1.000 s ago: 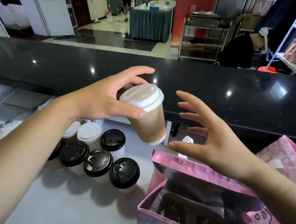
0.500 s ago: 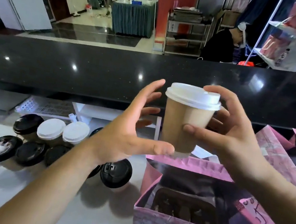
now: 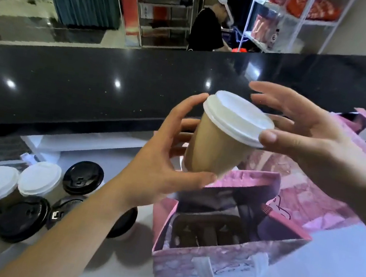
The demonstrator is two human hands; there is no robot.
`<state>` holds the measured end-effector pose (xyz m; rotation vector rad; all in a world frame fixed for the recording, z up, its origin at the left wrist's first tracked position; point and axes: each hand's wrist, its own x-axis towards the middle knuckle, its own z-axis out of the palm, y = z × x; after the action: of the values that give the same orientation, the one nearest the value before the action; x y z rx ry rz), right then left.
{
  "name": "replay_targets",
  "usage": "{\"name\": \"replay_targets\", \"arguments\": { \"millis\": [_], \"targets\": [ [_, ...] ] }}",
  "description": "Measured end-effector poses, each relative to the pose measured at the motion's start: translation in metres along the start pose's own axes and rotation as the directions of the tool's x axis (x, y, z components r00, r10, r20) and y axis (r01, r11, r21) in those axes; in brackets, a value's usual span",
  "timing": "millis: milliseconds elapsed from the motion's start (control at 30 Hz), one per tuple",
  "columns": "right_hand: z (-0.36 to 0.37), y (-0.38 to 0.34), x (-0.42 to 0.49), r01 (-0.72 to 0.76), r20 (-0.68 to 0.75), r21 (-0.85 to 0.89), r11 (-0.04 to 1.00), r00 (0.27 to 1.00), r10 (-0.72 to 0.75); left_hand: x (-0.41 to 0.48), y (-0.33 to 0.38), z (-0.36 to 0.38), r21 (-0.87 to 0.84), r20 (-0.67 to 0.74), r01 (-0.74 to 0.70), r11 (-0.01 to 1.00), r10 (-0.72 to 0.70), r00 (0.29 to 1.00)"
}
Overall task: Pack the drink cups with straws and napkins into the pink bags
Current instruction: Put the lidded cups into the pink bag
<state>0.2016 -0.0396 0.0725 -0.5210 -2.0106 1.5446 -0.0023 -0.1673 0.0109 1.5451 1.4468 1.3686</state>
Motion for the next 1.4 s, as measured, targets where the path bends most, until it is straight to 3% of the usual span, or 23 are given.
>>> {"name": "replay_targets", "arguments": {
  "millis": [133,267,467,600,733,867,1067,1200,1300,1400],
  "targets": [
    [-0.007,-0.026,-0.010,-0.060,0.117,-0.278,0.959,0.989,0.095,0.002,-0.001,0.002,0.071,0.161,-0.053,0.996,0.042,0.986],
    [-0.001,-0.039,-0.021,-0.144,0.102,-0.509,0.849,0.969,0.225,0.003,-0.002,0.004,0.072,0.242,-0.106,0.992,0.085,0.966],
    [0.010,-0.044,-0.041,-0.284,-0.044,-0.546,0.788,0.949,0.312,0.000,-0.009,0.009,0.086,0.326,-0.184,0.979,0.147,0.934],
    [0.020,-0.044,-0.057,-0.327,-0.111,-0.553,0.767,0.941,0.321,-0.012,-0.014,0.012,0.128,0.354,-0.118,0.985,0.066,0.933],
    [0.025,-0.043,-0.073,-0.371,-0.255,-0.592,0.715,0.928,0.271,-0.032,-0.028,0.003,0.455,0.240,-0.145,0.878,0.036,0.970],
    [0.025,-0.041,-0.088,-0.386,-0.338,-0.602,0.699,0.916,0.214,-0.050,-0.051,-0.025,0.557,0.102,-0.105,0.824,0.057,0.993],
    [0.037,-0.033,-0.086,-0.334,-0.296,-0.640,0.692,0.938,0.180,-0.062,-0.050,-0.021,0.646,0.168,-0.098,0.757,-0.015,0.986],
    [0.050,-0.026,-0.074,-0.326,-0.186,-0.703,0.632,0.942,0.279,-0.063,-0.042,-0.017,0.676,0.254,-0.023,0.736,-0.204,0.945],
    [0.066,-0.007,-0.062,-0.320,-0.127,-0.768,0.554,0.925,0.359,-0.063,-0.039,-0.018,0.659,0.265,0.014,0.752,-0.249,0.932],
    [0.078,0.025,-0.056,-0.226,-0.060,-0.847,0.481,0.940,0.335,-0.060,-0.037,-0.017,0.646,0.263,0.049,0.762,-0.282,0.922]
  ]
}}
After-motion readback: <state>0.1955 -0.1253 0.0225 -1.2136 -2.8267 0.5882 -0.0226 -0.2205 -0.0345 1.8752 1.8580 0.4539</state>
